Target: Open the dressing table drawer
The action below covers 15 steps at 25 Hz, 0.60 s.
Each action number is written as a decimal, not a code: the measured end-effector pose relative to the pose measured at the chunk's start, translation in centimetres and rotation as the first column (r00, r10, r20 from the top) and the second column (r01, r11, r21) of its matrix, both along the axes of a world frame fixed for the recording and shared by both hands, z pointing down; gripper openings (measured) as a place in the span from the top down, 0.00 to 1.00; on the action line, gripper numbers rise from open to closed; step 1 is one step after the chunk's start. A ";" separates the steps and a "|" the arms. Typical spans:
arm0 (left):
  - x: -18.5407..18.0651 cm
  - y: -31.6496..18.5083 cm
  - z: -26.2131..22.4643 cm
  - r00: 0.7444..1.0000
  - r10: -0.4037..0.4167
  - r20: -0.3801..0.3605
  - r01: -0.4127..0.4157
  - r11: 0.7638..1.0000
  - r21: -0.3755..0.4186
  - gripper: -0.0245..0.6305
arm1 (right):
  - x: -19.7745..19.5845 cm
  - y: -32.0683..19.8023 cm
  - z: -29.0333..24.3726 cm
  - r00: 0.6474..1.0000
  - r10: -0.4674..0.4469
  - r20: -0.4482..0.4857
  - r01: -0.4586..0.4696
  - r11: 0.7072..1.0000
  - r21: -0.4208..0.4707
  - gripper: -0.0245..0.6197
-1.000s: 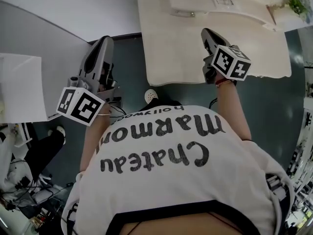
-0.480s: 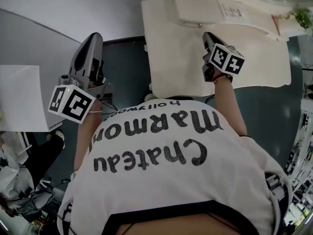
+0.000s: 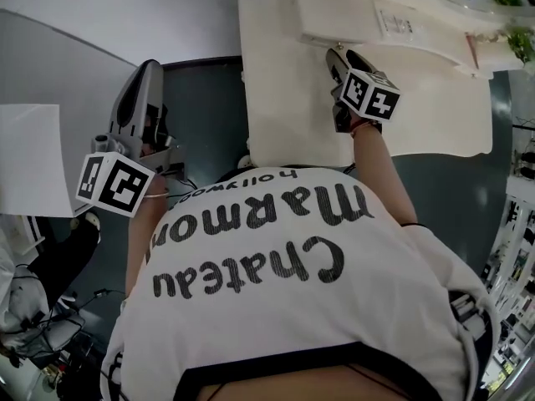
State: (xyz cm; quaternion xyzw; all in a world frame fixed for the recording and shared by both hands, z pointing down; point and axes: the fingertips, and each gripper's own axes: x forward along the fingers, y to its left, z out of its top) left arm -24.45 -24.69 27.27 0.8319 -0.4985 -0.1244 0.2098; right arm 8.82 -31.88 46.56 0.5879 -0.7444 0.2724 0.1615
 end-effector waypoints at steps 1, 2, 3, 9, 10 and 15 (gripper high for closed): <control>-0.1 0.3 0.1 1.000 -0.015 0.000 0.015 1.000 -0.009 0.93 | 0.2 -0.3 0.2 1.000 0.010 -0.010 -0.010 1.000 -0.005 0.65; -0.2 0.7 0.3 1.000 -0.028 0.000 0.028 0.999 -0.018 0.93 | 0.4 -0.5 0.4 1.000 0.022 -0.019 -0.022 1.000 -0.009 0.67; -0.4 1.0 0.5 0.999 -0.043 0.001 0.043 0.999 -0.028 0.93 | 0.6 -0.8 0.5 0.999 0.033 -0.027 -0.034 0.999 -0.011 0.70; -0.9 2.8 0.9 0.992 -0.126 0.000 0.126 0.990 -0.057 0.93 | 0.8 -2.0 0.6 0.994 0.018 -0.104 -0.018 1.000 0.002 0.76; -1.0 3.1 0.9 0.991 -0.137 0.003 0.136 0.989 -0.061 0.93 | 0.7 -2.2 0.7 0.995 0.014 -0.100 -0.013 1.000 0.003 0.76; -1.0 4.7 0.8 0.984 -0.175 0.015 0.176 0.982 -0.069 0.93 | 0.4 -2.2 0.7 0.998 0.015 -0.056 -0.015 1.000 0.007 0.79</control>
